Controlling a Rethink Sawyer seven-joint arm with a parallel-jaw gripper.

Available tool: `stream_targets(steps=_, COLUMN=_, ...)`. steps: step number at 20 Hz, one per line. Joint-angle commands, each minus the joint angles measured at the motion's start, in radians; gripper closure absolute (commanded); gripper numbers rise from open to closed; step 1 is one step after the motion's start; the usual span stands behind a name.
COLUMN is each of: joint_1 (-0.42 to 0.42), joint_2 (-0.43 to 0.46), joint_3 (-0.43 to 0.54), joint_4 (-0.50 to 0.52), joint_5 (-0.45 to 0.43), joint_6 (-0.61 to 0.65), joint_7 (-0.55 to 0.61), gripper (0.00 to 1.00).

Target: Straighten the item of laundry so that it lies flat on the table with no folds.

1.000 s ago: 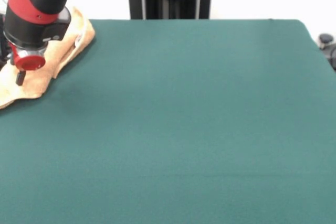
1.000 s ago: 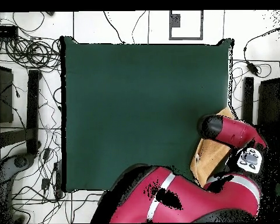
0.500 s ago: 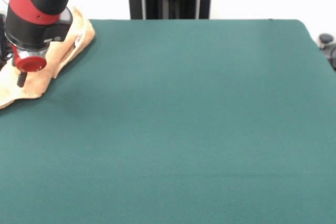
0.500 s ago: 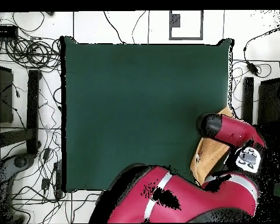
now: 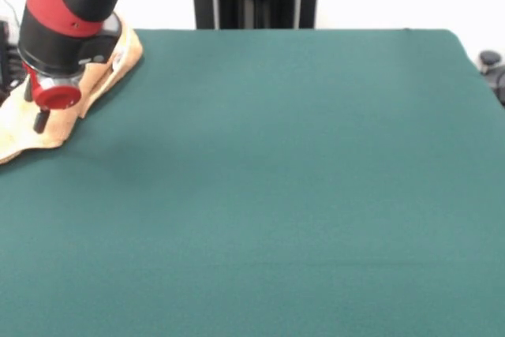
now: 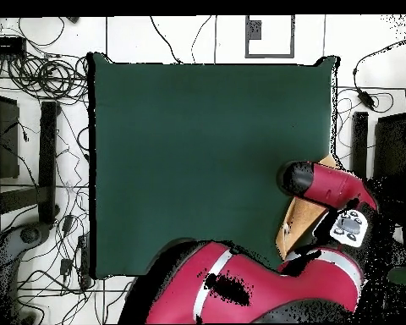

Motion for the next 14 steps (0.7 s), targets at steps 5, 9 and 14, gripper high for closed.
stream_targets(steps=5, joint_1=0.129, joint_2=0.110, joint_3=0.082, joint_4=-0.033, joint_5=0.195, joint_6=0.146, joint_7=0.295, gripper=0.00)
stream_targets(steps=9, joint_1=0.150, joint_2=0.119, joint_3=0.087, joint_4=-0.025, joint_5=0.242, joint_6=0.130, joint_7=0.290, gripper=0.00)
stream_targets(steps=14, joint_1=0.164, joint_2=0.157, joint_3=0.054, joint_4=-0.051, joint_5=0.277, joint_6=0.135, joint_7=0.261, gripper=0.00)
